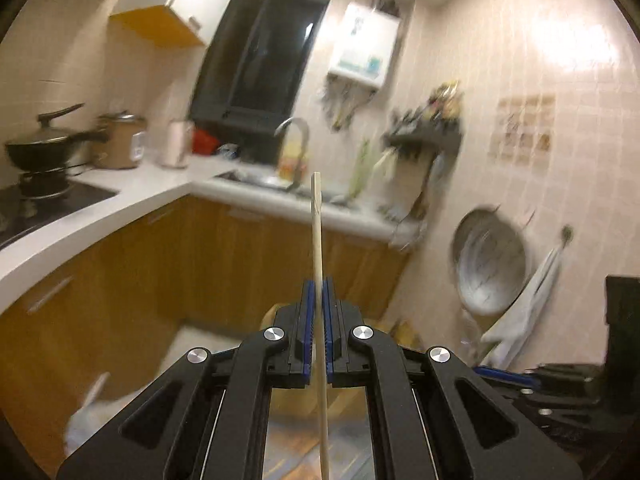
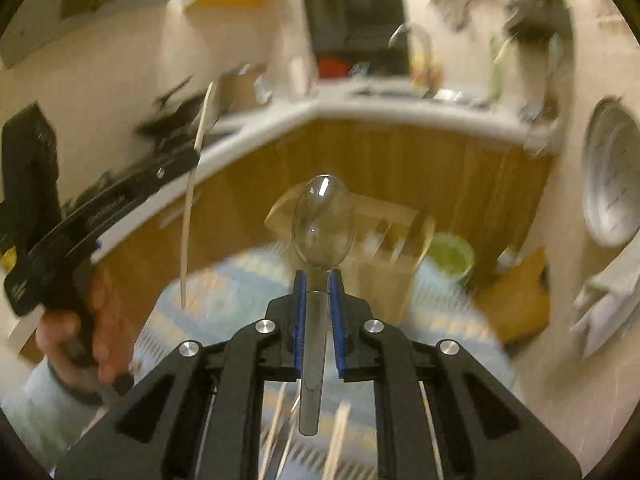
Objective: Organize utensils
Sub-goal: 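Lift the chopstick and clear spoon with both tools toward the beige holder, then open both tools over the holder to release the utensils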
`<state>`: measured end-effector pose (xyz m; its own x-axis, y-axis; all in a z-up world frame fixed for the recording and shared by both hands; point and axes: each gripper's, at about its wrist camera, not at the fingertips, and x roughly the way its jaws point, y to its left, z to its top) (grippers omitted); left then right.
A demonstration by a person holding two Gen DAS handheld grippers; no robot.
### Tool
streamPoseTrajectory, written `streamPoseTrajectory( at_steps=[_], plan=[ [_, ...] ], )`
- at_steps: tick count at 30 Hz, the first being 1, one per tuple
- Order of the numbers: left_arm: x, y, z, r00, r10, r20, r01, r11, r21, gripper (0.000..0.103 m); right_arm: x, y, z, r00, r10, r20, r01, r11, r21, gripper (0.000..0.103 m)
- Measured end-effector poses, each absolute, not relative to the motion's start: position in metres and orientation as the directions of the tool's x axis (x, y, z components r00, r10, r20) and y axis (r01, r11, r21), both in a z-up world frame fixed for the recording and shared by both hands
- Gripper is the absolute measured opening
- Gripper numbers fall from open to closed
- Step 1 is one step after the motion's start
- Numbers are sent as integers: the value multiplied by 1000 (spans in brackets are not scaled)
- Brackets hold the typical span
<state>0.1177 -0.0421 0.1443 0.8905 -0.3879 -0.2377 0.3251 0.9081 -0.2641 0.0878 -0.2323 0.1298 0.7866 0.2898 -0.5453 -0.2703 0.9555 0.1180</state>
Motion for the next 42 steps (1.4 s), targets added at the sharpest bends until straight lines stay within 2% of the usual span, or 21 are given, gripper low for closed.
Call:
streamPoseTrajectory(
  at_steps=[4, 6, 8, 11, 16, 24, 29, 32, 33, 34, 35, 38, 40, 42],
  plan=[
    [146, -62, 154, 908, -399, -127, 347, 887, -306, 2, 121, -255, 142, 867, 232, -441, -201, 973, 117, 10],
    [159, -75, 154, 916, -393, -75, 351, 880, -321, 2, 136, -259, 144, 878, 224, -423, -195, 975, 110, 10],
    [170, -88, 150, 924, -378, -57, 343, 885, -315, 2, 148, -260, 143, 901, 183, -394, -172, 983, 62, 10],
    [194, -106, 138, 923, -378, -73, 337, 884, -325, 2, 162, -263, 137, 930, 131, -344, -137, 991, 8, 10],
    [214, -119, 111, 923, -373, -100, 324, 889, -324, 2, 188, -281, 116, 938, 169, -303, -155, 985, 71, 10],
    [225, -133, 75, 945, -295, -139, 259, 937, -234, 2, 195, -282, 79, 941, 180, -287, -160, 983, 90, 10],
    [225, -128, 71, 944, -289, -162, 251, 943, -218, 4, 192, -295, 73, 924, 222, -312, -186, 972, 143, 11],
    [218, -116, 73, 933, -312, -180, 266, 933, -241, 19, 182, -300, 73, 914, 242, -327, -201, 968, 153, 19],
    [211, -111, 75, 928, -325, -182, 277, 929, -247, 27, 177, -300, 74, 912, 245, -329, -206, 967, 148, 30],
    [206, -108, 78, 926, -331, -181, 283, 927, -246, 34, 170, -301, 75, 913, 246, -327, -210, 968, 140, 50],
    [197, -103, 81, 926, -333, -176, 289, 928, -237, 36, 160, -301, 77, 918, 239, -317, -208, 970, 130, 54],
    [169, -90, 96, 933, -320, -164, 285, 937, -202, 44, 138, -303, 84, 914, 240, -327, -211, 970, 121, 54],
    [152, -81, 105, 928, -320, -189, 283, 938, -199, 45, 117, -306, 93, 907, 238, -346, -210, 971, 117, 54],
    [136, -69, 116, 903, -349, -250, 297, 929, -221, 50, 97, -305, 103, 894, 237, -380, -216, 971, 99, 54]
  ],
)
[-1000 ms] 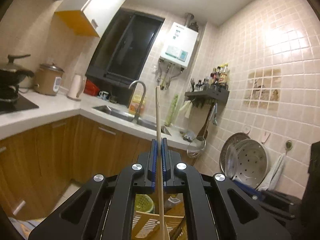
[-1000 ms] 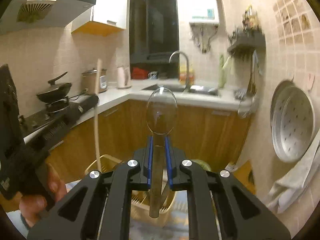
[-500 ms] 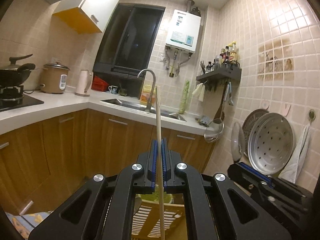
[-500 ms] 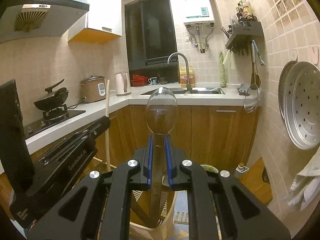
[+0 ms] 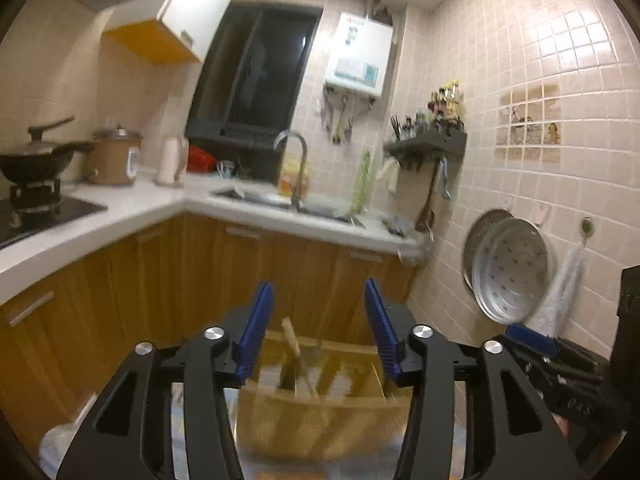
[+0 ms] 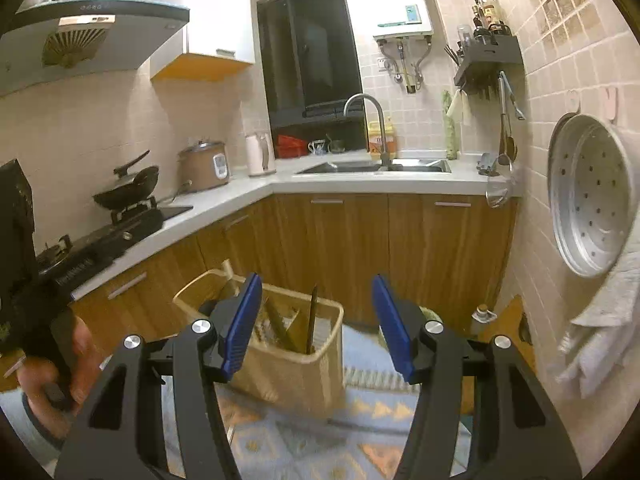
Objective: Organize utensils
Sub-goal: 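Open both tools over the holder to release the utensils, then grasp a wooden chopstick with the left tool while the right tool grasps a chopstick pair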
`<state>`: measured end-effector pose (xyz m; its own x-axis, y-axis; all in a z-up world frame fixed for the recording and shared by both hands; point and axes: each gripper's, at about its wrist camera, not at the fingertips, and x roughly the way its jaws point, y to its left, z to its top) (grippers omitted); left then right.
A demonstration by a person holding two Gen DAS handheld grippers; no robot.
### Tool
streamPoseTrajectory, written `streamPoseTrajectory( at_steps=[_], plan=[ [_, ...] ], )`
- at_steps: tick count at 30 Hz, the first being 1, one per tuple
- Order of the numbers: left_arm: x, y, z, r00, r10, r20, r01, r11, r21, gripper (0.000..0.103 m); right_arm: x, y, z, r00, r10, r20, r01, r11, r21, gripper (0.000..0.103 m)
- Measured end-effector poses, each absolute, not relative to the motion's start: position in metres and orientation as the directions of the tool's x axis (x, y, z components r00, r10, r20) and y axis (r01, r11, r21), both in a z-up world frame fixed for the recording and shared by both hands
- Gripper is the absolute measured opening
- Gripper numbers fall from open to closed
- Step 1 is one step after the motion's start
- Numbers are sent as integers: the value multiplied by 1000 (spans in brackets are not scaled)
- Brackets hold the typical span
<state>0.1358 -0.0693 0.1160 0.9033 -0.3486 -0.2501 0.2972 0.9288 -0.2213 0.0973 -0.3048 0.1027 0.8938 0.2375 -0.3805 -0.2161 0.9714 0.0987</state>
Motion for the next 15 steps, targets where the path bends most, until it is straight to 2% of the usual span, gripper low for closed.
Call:
streamPoseTrajectory(
  at_steps=[5, 9, 11, 13, 15],
  plan=[
    [115, -54, 122, 798, -375, -472, 285, 925, -253, 53, 61, -297, 116, 818, 208, -536, -202, 977, 71, 55],
    [106, -54, 89, 588, -418, -693, 290, 908, -302, 53, 51, -288, 97, 671, 202, -713, -207, 975, 82, 55],
    [101, -57, 61, 473, -440, -764, 291, 896, -336, 53, 46, -282, 75, 571, 215, -793, -220, 970, 104, 55],
    [95, -61, 33, 393, -438, -809, 290, 894, -343, 52, 43, -278, 53, 483, 229, -845, -219, 966, 136, 66],
    [87, -64, 1, 339, -404, -850, 273, 906, -322, 51, 37, -277, 34, 427, 244, -871, -215, 963, 165, 67]
  ],
)
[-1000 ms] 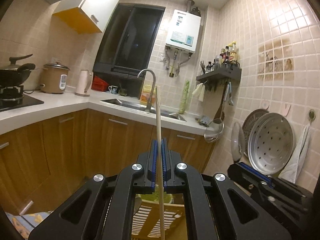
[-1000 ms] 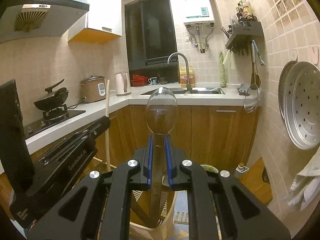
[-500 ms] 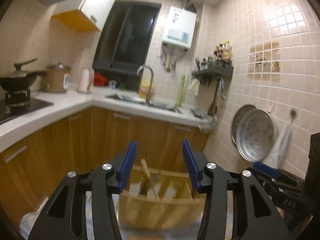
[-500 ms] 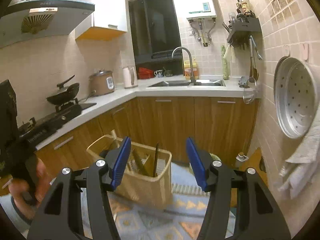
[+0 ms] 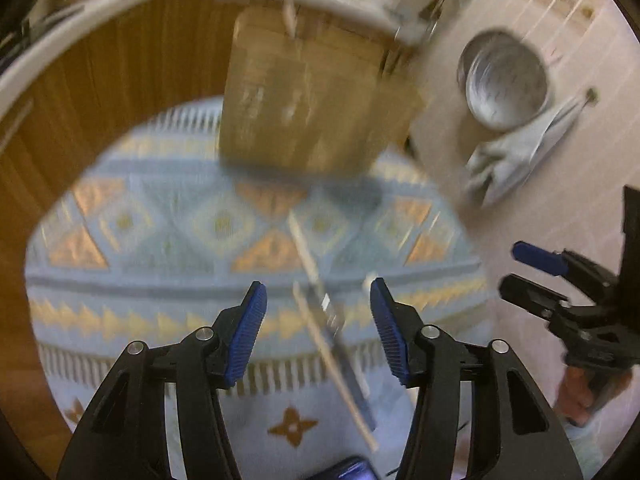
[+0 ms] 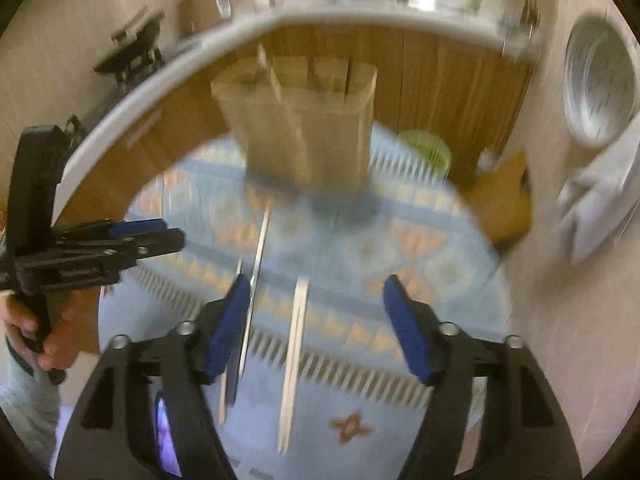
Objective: Organize utensils
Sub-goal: 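Grasp a wooden chopstick with the left tool while the right tool grasps a chopstick pair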
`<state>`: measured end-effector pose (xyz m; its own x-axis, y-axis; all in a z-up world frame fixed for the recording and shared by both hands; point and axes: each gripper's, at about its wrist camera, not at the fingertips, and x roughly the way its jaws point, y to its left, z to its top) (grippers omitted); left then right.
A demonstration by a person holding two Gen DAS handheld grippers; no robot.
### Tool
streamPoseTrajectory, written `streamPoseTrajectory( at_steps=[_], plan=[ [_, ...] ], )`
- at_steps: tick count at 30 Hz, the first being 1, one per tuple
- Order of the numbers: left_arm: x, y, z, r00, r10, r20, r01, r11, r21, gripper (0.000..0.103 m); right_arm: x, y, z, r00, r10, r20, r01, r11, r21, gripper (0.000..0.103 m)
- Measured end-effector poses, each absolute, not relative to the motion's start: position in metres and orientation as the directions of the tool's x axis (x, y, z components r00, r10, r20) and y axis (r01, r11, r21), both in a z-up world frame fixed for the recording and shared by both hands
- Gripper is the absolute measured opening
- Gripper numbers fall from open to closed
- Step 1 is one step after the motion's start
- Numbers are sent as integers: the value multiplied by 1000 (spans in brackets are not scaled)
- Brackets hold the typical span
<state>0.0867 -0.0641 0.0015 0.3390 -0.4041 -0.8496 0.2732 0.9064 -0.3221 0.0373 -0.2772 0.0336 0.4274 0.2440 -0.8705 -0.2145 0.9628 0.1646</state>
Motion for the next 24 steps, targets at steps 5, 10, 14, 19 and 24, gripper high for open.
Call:
streamPoseTrajectory(
  at_steps=[5, 10, 14, 19, 24],
  plan=[
    [72, -72, -44, 246, -376, -893, 281, 910, -306, 43, 24, -274, 4, 382, 224, -897, -214, 965, 150, 67],
    [62, -81, -58, 270, -305, -913, 298, 928, -222, 43, 24, -278, -12, 331, 253, -909, -228, 956, 183, 67],
    [59, -88, -64, 294, -260, -920, 310, 936, -165, 40, 29, -285, -17, 293, 283, -913, -213, 951, 226, 67],
    [55, -105, -61, 362, -169, -917, 332, 942, -43, 40, 34, -291, -23, 287, 281, -916, -190, 954, 233, 67],
    [55, -117, -59, 384, -118, -916, 351, 936, 27, 30, 43, -287, -33, 251, 247, -936, -188, 961, 203, 67]
  ],
)
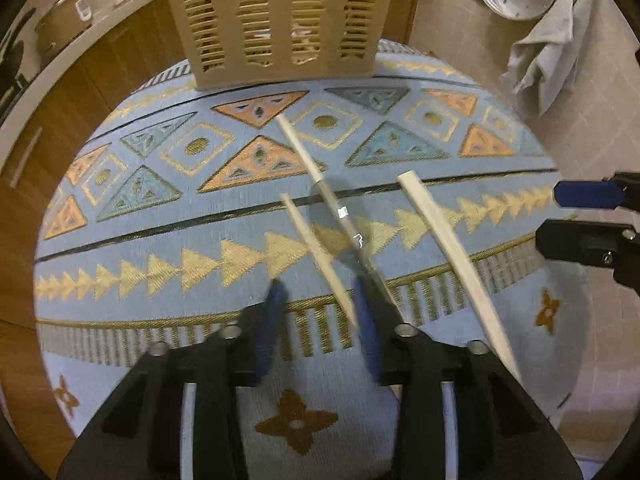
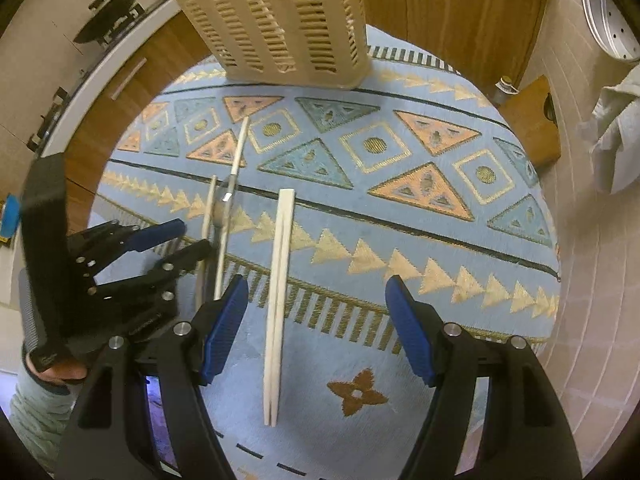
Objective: Organize utensils
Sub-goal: 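Grasp a wooden chopstick with the left tool while the right tool grasps a chopstick pair, then lift both chopsticks with both tools and carry them above the beige holder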
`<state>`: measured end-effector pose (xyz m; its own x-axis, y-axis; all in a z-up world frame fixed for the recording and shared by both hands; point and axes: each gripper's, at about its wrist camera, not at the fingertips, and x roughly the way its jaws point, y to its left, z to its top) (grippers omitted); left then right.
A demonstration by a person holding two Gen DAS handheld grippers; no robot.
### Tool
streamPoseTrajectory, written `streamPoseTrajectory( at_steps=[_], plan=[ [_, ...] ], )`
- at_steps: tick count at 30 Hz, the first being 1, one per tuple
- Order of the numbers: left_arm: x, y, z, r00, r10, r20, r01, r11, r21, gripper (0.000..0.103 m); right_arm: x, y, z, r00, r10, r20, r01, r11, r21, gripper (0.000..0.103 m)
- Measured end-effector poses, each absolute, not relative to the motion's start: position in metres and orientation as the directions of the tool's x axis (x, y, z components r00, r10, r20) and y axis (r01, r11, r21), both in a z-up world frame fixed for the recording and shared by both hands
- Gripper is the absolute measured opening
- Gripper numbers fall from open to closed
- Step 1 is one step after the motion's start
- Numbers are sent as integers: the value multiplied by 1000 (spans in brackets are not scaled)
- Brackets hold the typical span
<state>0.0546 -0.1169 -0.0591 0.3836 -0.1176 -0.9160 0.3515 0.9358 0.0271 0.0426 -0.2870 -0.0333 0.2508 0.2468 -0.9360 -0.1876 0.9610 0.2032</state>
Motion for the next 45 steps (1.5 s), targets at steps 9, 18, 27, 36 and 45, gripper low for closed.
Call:
streamPoseTrajectory(
  at_steps=[9, 18, 27, 36, 45],
  plan=[
    [58, -122, -64, 408, -88, -909, 412, 906, 97, 12, 64, -246, -74, 65, 244, -968, -262, 940, 219, 40],
    [89, -82, -60, 367, -143, -919, 357, 934, -3, 6, 59, -213, -77, 114, 104, -988, -339, 939, 59, 15],
    [107, -67, -58, 243, -219, -945, 384, 916, -114, 16, 63, -221, -75, 108, 153, -982, -326, 939, 110, 11],
    [92, -97, -63, 297, -34, -954, 466, 877, 114, 6, 60, -249, -52, 155, 230, -961, -334, 927, 168, 11],
    [75, -61, -37, 456, -221, -862, 334, 940, -65, 3, 16, -274, -8, 321, 346, -882, -394, 895, 208, 11]
  ],
)
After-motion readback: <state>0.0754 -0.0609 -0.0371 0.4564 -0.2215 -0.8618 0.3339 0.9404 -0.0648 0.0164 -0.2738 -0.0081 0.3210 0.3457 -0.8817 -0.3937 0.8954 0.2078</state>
